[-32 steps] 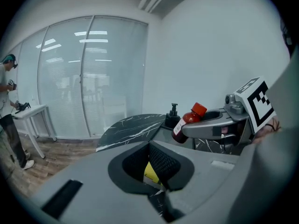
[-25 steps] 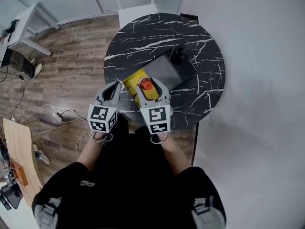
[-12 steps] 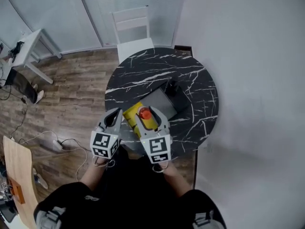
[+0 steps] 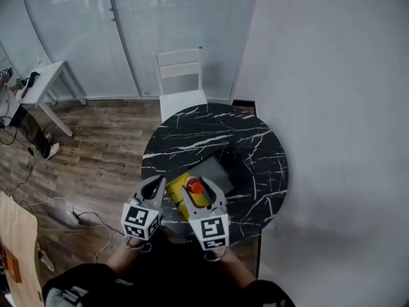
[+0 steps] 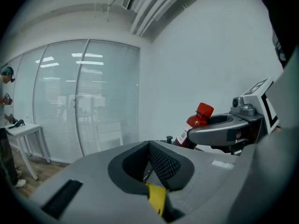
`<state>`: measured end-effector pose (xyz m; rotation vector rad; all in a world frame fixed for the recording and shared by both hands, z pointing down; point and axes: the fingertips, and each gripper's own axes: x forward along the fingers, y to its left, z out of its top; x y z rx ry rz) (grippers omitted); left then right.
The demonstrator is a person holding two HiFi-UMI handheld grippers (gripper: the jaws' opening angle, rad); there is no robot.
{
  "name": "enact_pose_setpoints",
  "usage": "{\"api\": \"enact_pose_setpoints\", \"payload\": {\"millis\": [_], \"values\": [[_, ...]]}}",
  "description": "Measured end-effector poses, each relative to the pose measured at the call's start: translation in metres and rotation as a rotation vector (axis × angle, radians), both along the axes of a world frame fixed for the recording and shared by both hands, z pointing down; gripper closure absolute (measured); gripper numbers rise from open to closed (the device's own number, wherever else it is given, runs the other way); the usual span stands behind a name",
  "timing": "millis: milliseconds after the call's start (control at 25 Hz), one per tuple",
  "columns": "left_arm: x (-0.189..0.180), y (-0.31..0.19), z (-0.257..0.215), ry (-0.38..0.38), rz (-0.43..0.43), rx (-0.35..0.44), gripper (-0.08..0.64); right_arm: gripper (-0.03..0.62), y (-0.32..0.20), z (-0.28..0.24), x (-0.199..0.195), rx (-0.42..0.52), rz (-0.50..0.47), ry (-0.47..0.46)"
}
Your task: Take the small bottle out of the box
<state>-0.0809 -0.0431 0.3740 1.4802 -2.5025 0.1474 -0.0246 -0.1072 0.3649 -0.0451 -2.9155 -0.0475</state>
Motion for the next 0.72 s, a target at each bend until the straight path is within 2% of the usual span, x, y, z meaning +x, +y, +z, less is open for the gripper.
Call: {"api": "enact_pose_setpoints", "payload": {"millis": [200, 720], "values": [[0.002, -0.004, -0.013, -0.018, 0.015, 0.028, 0.561, 0.382, 0.000, -0.011, -0.001, 0.005, -0.006, -0.014], [-0.008, 0.009, -0.033, -0.047, -0.002, 0.039, 0.561, 0.382, 0.005, -0.027, 0.002, 0.013, -0.006, -0.043]]}}
